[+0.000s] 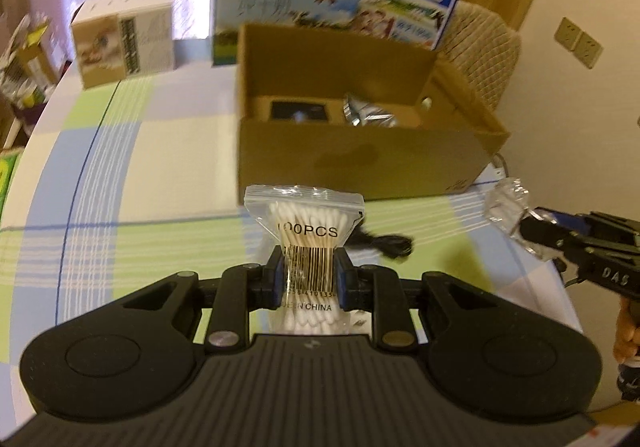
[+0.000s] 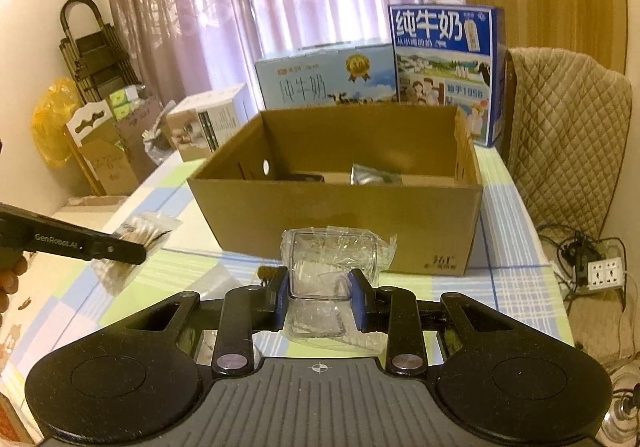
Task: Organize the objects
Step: 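Carry the swab bag with the left tool while the right carries the clear bag to the box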
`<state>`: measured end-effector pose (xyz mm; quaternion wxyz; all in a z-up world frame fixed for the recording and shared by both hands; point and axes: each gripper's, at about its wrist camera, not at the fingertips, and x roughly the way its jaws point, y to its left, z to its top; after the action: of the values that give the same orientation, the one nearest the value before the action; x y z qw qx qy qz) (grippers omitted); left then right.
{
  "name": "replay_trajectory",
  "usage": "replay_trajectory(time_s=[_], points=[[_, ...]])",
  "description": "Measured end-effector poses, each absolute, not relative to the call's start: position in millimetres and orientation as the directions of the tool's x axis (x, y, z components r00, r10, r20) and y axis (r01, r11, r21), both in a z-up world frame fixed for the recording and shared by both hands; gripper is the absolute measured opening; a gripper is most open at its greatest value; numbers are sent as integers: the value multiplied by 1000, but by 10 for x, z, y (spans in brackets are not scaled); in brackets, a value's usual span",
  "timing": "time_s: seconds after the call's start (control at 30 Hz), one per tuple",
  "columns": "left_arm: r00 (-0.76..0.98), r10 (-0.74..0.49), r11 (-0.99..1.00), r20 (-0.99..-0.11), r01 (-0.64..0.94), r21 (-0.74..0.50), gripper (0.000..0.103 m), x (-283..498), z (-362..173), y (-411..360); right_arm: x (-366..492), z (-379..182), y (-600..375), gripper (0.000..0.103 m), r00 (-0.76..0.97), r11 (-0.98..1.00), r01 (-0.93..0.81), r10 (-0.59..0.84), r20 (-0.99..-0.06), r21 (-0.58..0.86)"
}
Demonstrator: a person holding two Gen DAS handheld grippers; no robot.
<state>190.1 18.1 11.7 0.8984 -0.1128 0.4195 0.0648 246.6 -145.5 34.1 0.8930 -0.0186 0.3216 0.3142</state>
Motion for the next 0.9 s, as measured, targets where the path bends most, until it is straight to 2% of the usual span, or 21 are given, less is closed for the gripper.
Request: replay_trajectory(time_s=[0.4, 0.9], points=[[714, 6, 980, -700, -144, -139, 20, 2248, 458, -73, 2615, 644, -1460, 28, 631, 781, -611, 581, -514, 133], [736, 7, 985, -677, -123, -123, 20, 2726, 568, -164, 3059, 780, -1426, 28, 650, 771, -628, 593, -474, 103]])
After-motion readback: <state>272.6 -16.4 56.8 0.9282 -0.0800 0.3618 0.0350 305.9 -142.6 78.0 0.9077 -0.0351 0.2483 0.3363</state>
